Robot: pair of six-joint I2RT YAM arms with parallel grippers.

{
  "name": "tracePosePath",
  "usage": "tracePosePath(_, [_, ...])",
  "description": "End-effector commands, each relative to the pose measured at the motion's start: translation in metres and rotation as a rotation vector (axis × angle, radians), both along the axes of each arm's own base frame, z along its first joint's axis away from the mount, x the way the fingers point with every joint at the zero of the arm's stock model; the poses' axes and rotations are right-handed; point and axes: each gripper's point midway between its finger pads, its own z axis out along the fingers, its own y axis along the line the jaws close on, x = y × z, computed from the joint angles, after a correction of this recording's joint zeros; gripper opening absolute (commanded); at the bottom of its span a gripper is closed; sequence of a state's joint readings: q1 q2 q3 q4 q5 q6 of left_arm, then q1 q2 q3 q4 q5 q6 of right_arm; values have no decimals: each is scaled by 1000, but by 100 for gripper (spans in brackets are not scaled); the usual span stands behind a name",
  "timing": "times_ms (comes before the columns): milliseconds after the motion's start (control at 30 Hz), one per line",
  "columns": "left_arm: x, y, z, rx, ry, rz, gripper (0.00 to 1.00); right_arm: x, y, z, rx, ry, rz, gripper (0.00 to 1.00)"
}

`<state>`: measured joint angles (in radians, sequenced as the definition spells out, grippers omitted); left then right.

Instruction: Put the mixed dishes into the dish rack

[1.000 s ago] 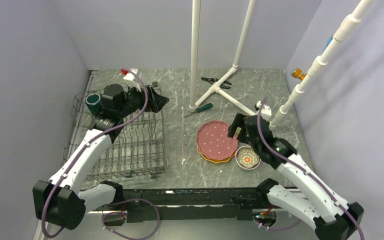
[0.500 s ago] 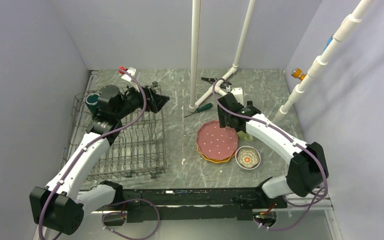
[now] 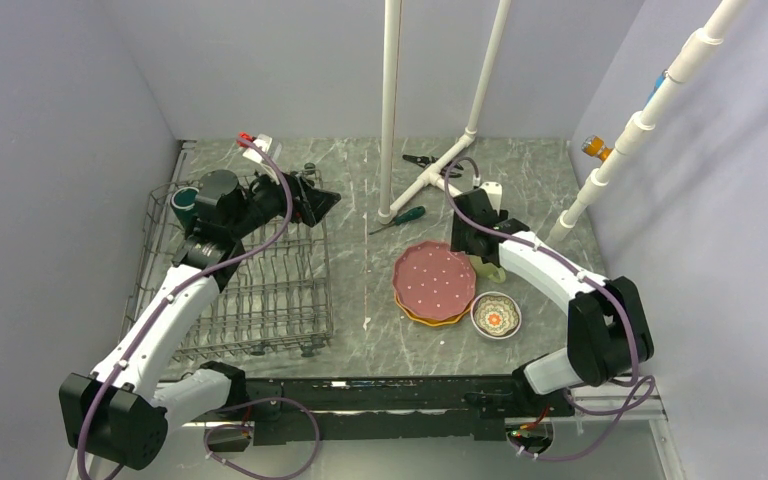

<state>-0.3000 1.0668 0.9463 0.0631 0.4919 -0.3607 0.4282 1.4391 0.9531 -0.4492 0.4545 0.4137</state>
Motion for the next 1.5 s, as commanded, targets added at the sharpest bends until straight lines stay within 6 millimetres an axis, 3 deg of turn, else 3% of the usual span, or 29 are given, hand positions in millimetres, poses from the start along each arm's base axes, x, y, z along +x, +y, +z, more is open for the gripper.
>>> tracePosePath(0, [1, -1, 15, -13, -40, -8, 88, 17, 5, -1, 87, -68, -35, 62])
tracePosePath(333, [7, 3, 10, -4, -26, 17, 89, 16, -7, -19, 106, -65, -111, 33])
tracePosePath(567, [11, 2, 3, -6, 2, 17, 89, 14, -12, -16, 90, -71, -116, 17])
tracePosePath(833, [13, 0, -2, -9, 23, 10, 89, 12, -17, 4, 99, -123, -131, 5])
tracePosePath(1000, [13, -3, -4, -15, 39, -2, 89, 11, -30, 34, 69, -190, -174, 0])
tracePosePath(1200, [13, -9, -8, -30, 60, -39, 91, 12, -31, 96, 119, -363, -147, 0])
tracePosePath(1300, [12, -16, -9, -46, 75, -87, 93, 8, -6, 133, 233, -475, 17, 0])
tracePosePath(1467, [-3, -41, -1, -139, 90, -286, 94, -24, 66, 197, 614, -656, 367, 0])
